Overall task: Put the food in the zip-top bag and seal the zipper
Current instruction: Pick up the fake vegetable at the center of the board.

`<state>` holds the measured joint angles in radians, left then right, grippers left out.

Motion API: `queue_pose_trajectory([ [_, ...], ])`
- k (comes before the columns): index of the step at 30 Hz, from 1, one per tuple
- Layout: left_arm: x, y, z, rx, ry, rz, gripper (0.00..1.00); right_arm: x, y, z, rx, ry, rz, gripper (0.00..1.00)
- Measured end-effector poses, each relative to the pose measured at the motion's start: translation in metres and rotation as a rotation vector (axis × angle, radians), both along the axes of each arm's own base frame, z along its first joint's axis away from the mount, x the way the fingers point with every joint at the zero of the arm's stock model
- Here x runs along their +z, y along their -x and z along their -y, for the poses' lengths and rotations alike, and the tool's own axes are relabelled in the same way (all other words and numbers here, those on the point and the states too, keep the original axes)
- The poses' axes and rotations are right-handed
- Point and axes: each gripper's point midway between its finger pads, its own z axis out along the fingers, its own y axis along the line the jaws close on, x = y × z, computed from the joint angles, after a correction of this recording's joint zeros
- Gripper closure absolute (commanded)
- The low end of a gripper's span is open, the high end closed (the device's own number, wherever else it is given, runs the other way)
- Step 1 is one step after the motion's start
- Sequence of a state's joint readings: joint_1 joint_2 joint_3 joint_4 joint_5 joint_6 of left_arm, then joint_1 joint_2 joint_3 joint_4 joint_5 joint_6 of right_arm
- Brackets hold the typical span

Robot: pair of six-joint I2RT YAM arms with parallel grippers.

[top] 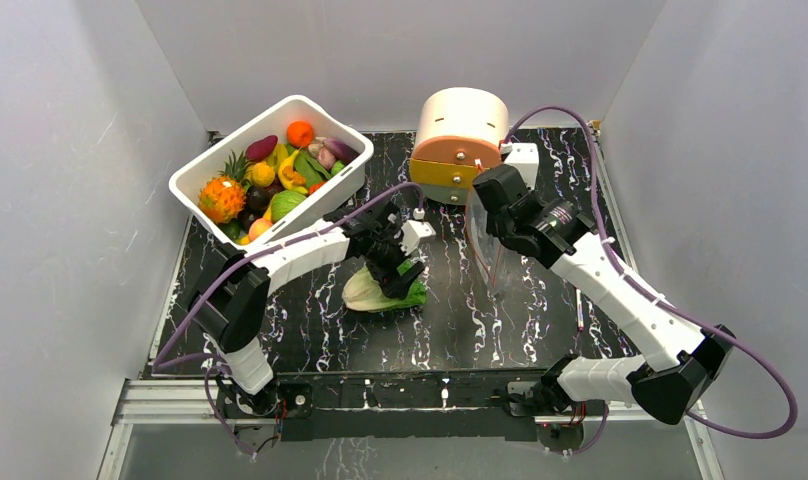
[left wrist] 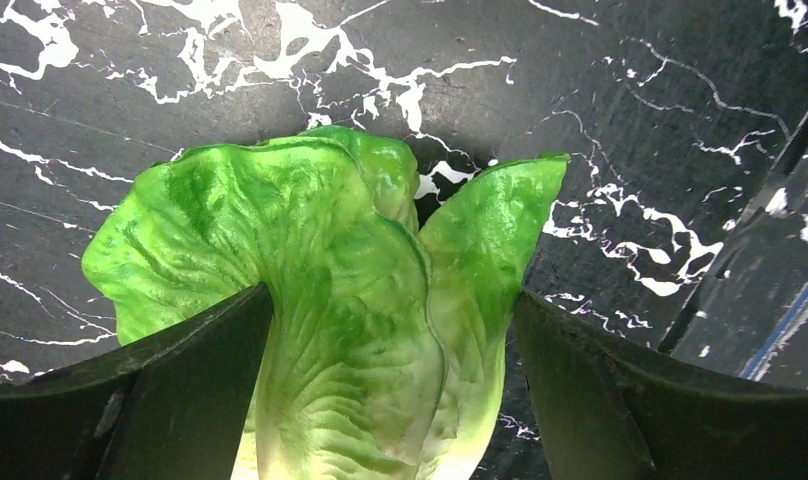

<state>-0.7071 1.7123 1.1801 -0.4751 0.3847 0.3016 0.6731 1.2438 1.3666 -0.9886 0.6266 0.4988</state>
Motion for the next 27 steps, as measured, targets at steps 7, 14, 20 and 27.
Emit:
queue_pose_trajectory([
  [7, -0.007, 0.002, -0.002, -0.017, -0.052, 0.047, 0.40, -0.005, -0.001, 0.000, 0.005, -0.020, -0.002, 1.00],
  [14, 0.010, 0.001, -0.006, 0.030, -0.036, 0.080, 0.57, -0.020, 0.001, -0.011, 0.039, -0.052, -0.033, 1.00],
  [20, 0.036, 0.005, -0.015, 0.103, 0.011, 0.136, 0.71, -0.028, 0.003, -0.020, 0.062, -0.101, -0.054, 1.00],
  [27, 0.071, 0.006, -0.015, 0.159, 0.125, 0.216, 0.04, -0.032, 0.006, -0.033, 0.100, -0.156, -0.078, 1.00],
])
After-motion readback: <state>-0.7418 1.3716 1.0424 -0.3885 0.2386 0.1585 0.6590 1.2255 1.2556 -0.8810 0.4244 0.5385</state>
